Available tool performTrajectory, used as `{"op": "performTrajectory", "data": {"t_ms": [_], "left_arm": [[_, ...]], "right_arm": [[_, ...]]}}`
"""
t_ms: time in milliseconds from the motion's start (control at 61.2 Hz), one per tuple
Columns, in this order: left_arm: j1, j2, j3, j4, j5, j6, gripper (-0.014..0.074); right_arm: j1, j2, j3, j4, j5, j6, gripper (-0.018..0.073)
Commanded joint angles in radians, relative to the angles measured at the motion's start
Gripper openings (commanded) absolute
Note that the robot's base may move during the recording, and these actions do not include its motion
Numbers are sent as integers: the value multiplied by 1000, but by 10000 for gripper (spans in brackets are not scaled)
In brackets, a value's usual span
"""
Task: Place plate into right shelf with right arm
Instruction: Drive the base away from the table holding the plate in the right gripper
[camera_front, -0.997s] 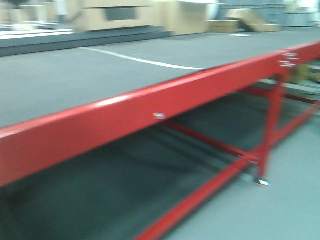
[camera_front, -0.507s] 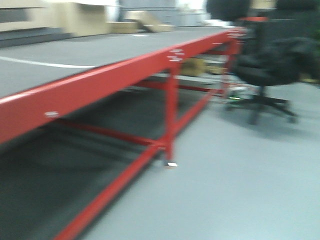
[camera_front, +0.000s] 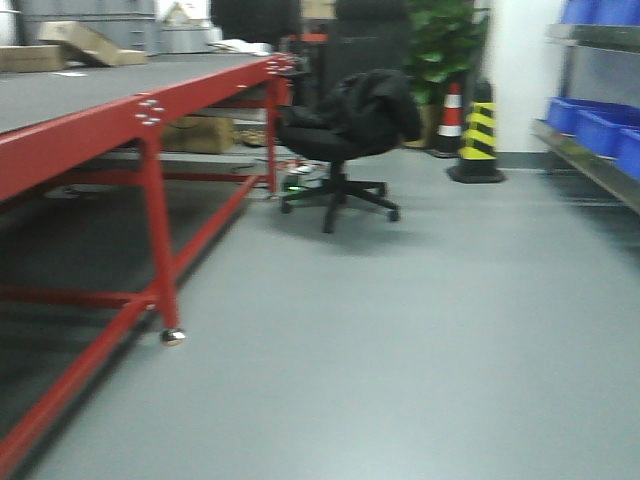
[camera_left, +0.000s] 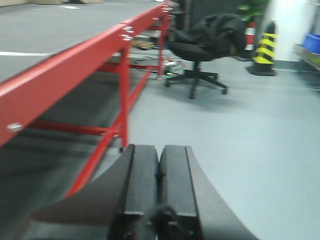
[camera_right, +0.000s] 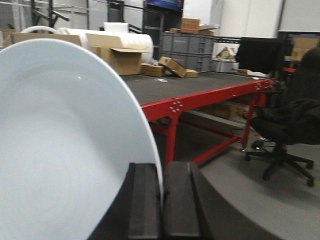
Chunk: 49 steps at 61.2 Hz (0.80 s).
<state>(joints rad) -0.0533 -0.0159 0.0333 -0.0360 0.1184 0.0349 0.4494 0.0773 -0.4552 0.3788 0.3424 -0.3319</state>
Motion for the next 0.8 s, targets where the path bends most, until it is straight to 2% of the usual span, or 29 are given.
{"op": "performTrajectory", "data": {"t_ms": [0,785], "left_arm": [[1,-7,8,-6,-86,-3,-47],[1,-7,8,-6,-86,-3,-47]], "right_arm": [[-4,17,-30,12,-96,-6,55],[-4,18,-30,12,-97,-6,55]]}}
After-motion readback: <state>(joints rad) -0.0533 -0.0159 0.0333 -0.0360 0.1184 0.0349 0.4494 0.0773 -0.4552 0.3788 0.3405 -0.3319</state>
